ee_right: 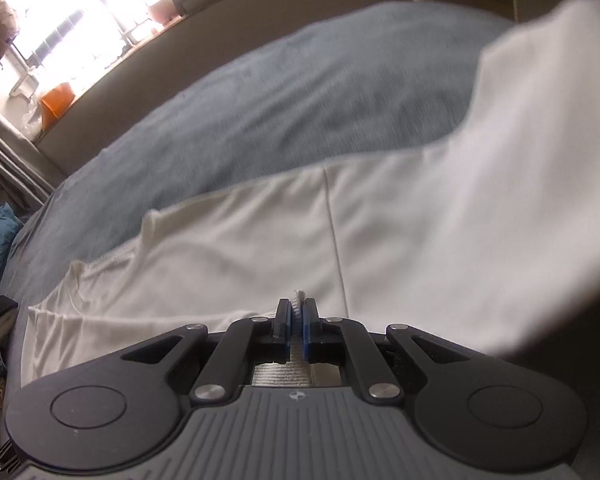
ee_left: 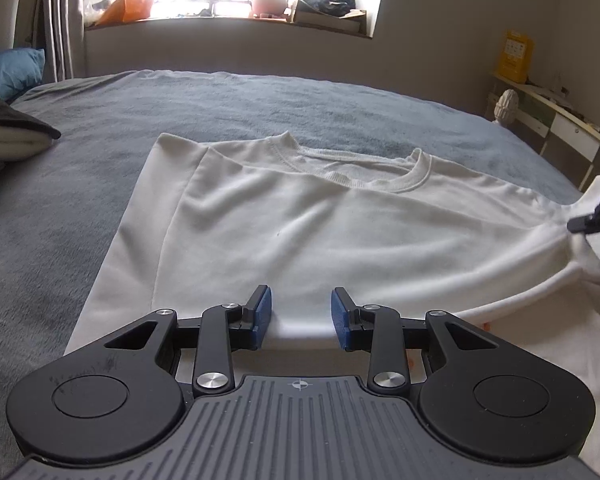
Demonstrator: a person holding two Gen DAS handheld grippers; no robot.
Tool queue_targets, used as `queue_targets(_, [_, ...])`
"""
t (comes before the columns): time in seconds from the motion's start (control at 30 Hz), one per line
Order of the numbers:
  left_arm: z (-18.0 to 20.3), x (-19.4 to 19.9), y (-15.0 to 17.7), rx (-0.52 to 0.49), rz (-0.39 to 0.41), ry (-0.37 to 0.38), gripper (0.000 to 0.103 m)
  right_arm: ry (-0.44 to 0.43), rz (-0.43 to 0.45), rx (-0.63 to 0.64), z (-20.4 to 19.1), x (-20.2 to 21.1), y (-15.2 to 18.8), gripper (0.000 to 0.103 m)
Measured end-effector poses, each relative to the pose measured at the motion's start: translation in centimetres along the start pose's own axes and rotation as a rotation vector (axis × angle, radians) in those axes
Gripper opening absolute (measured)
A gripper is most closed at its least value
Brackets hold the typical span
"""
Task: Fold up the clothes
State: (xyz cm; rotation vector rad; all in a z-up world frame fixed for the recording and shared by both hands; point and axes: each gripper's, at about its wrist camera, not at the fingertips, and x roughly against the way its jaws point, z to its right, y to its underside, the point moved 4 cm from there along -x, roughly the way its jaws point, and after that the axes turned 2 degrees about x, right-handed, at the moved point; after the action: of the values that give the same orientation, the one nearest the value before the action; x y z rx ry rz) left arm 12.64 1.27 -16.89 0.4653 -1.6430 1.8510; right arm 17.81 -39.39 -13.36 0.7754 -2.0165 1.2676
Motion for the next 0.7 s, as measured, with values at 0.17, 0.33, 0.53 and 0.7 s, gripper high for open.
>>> queue_targets(0.17, [0.2,-0.6,-0.6,0.006,0.005,-0.002,0.033,-0.001,0.049,0.037,-1.2,-0.1,-2.2,0.004])
queue_targets(0.33, [0.7,-1.3,0.0,-0.018,-0.009,-0.015,0.033,0.057,-0.002,0.079,-0.5,-2.8,-1.7,0.005])
queue_targets(0.53, [0.1,-0.7,-0.2,0.005,-0.008,-0.004,0.033,-0.004,-0.018,-0.082,2.2,-1.8,0.0,0.030])
queue_targets(0.7, [-0.9,-0.1,-0.4,0.067,-0.010,-0.002,0.033,-0.045,-0.033,-0.035,1.5,1.0,1.9,0.041])
